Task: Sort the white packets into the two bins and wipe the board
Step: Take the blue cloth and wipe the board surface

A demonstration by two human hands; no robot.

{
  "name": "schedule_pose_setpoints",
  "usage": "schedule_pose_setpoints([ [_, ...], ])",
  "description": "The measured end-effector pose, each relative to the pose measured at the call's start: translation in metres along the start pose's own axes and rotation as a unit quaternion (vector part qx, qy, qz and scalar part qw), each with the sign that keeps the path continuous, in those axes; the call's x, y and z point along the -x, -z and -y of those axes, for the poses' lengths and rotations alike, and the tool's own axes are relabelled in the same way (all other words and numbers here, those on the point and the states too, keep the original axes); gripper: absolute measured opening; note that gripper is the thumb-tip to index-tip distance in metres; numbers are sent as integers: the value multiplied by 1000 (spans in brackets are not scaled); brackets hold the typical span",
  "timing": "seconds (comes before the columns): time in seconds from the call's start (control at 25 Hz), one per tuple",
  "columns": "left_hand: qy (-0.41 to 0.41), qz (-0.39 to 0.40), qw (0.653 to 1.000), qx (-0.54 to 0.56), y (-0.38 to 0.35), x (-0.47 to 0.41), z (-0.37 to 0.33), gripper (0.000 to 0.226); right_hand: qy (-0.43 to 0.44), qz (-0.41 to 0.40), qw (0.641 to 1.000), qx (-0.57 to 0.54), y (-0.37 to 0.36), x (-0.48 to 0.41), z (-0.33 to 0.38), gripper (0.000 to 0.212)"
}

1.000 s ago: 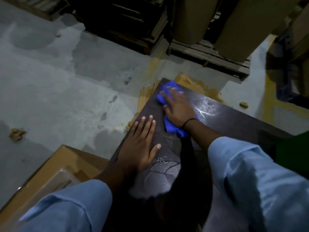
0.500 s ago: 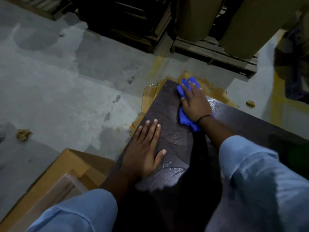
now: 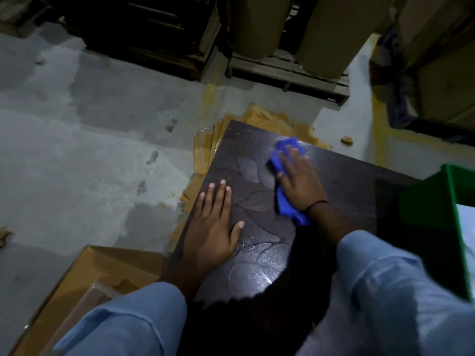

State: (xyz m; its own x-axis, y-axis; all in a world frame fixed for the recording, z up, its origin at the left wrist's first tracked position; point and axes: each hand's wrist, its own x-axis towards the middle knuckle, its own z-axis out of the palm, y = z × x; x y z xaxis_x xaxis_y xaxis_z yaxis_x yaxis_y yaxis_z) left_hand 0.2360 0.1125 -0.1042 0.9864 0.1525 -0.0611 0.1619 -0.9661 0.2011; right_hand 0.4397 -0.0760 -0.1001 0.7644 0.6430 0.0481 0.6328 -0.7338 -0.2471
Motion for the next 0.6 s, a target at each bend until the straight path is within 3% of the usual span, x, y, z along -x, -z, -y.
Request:
schedule_pose_setpoints([
  [0.04,-1,-1,1000,-2,0,0,0,79,-138,-42,989,-10,2,-4,6,66],
  [0.08,-3,-4,1000,-3,-1,0,0,79,-190,-55,980,-4,-6,3,20,67],
  [0.12,-5,-6,1000,-3,-3,0,1,79,-152,-43,987,14,-14,19,44,64],
  [0.16,-8,-5,1000,-3,-4,0,1,78,-38,-12,999,17,-20,45,68,61],
  [0.24,-12,-6,1000,-14,-5,0,2,77,176,44,983,9,-15,91,79,60],
  [0.28,-12,-9,1000,-15,-5,0,1,77,200,50,979,-6,-7,97,66,60],
  [0.32,-10,-11,1000,-10,-6,0,0,77,177,38,983,-9,-3,94,50,59],
  [0.4,-8,-16,1000,5,-6,1,0,77,32,11,999,6,-7,72,24,58],
  [0.48,-10,-23,1000,3,-8,0,1,77,-118,-24,993,15,-4,27,4,61],
  [0.6,-11,-36,999,-5,-13,0,2,78,-225,-32,974,10,-4,-28,5,63],
])
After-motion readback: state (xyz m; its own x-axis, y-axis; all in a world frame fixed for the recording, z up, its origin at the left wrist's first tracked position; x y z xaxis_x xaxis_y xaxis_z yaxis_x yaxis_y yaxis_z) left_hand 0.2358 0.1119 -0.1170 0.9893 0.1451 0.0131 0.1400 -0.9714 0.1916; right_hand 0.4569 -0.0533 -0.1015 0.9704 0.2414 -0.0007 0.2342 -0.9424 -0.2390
